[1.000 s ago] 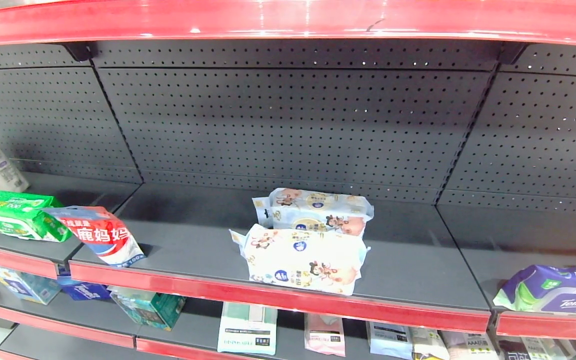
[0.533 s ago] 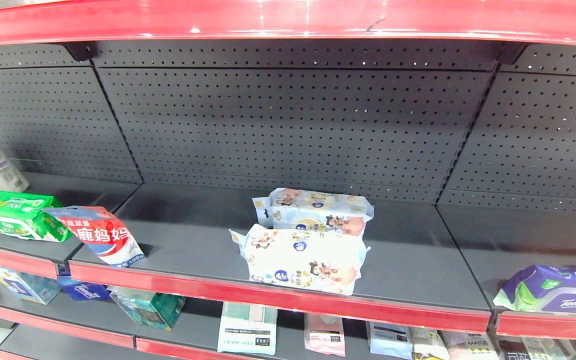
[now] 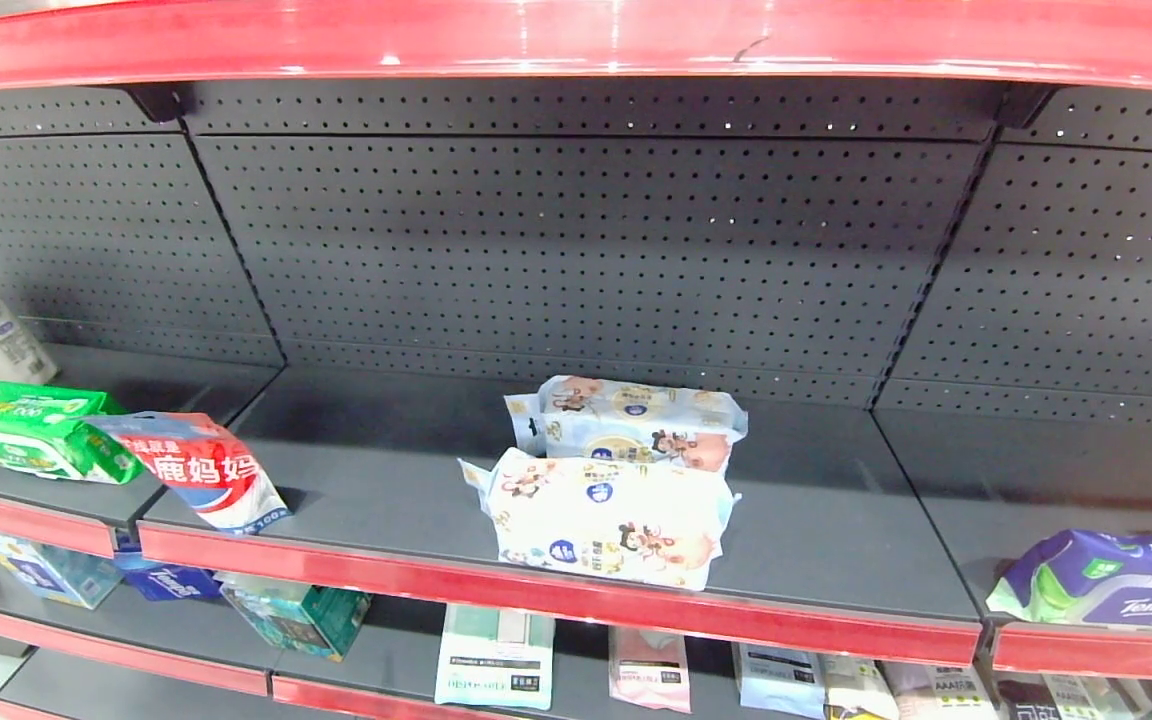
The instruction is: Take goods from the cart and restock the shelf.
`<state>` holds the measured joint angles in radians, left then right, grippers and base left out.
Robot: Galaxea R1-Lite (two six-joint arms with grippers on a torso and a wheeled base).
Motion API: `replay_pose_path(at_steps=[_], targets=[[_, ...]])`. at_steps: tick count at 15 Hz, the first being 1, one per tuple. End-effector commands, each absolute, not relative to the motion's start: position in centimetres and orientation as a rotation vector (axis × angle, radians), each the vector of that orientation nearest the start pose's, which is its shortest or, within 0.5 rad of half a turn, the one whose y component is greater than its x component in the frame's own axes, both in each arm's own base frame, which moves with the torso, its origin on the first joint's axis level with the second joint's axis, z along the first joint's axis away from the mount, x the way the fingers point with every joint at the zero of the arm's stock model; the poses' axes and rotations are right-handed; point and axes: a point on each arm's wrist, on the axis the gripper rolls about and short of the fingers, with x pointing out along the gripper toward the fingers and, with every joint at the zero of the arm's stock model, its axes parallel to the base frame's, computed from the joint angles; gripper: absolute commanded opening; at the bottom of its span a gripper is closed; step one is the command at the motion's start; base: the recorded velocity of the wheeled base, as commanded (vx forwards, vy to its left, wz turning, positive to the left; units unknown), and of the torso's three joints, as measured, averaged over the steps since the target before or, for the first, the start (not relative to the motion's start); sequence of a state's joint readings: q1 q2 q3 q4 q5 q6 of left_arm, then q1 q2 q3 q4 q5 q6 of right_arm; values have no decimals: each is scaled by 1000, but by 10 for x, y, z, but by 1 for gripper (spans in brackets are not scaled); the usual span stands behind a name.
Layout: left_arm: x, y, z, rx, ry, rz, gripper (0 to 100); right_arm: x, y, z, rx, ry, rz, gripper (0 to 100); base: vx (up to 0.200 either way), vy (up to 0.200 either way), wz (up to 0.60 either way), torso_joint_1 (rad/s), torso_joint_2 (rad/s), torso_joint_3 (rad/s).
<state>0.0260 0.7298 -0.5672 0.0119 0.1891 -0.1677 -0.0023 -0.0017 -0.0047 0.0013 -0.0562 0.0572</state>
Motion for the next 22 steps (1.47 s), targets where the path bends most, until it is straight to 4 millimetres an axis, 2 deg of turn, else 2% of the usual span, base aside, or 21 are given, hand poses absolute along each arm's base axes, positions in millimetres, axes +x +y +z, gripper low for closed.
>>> replay_pose_path(at_steps=[1, 6, 9, 13, 16, 17, 19, 20, 22], targets=[[130, 15, 231, -109, 342, 314, 100, -23, -1, 77, 55, -5, -57, 100, 0, 0, -600, 2, 7, -2], [134, 15, 229, -90, 361, 301, 100, -23, -1, 77, 51, -5, -58, 100, 0, 0, -600, 8, 6, 0], [132, 13, 228, -92, 372, 201, 100, -23, -1, 77, 49, -4, -57, 100, 0, 0, 0, 0, 0, 0], [134, 13, 201, 18, 555, 173, 100, -23, -1, 77, 45, -4, -57, 100, 0, 0, 0, 0, 0, 0], [158, 12, 177, 29, 727, 150, 100, -23, -1, 77, 45, -4, -55, 100, 0, 0, 0, 0, 0, 0], [172, 10, 167, 34, 782, 126, 100, -23, -1, 77, 45, -4, -57, 100, 0, 0, 0, 0, 0, 0], [179, 6, 164, 44, 803, 103, 100, -23, -1, 77, 45, -4, -57, 100, 0, 0, 0, 0, 0, 0], [195, 0, 152, 59, 856, 71, 100, -23, -1, 77, 45, -4, -57, 100, 0, 0, 0, 0, 0, 0], [209, -2, 141, 64, 871, 61, 100, -23, -1, 77, 45, -4, -57, 100, 0, 0, 0, 0, 0, 0]])
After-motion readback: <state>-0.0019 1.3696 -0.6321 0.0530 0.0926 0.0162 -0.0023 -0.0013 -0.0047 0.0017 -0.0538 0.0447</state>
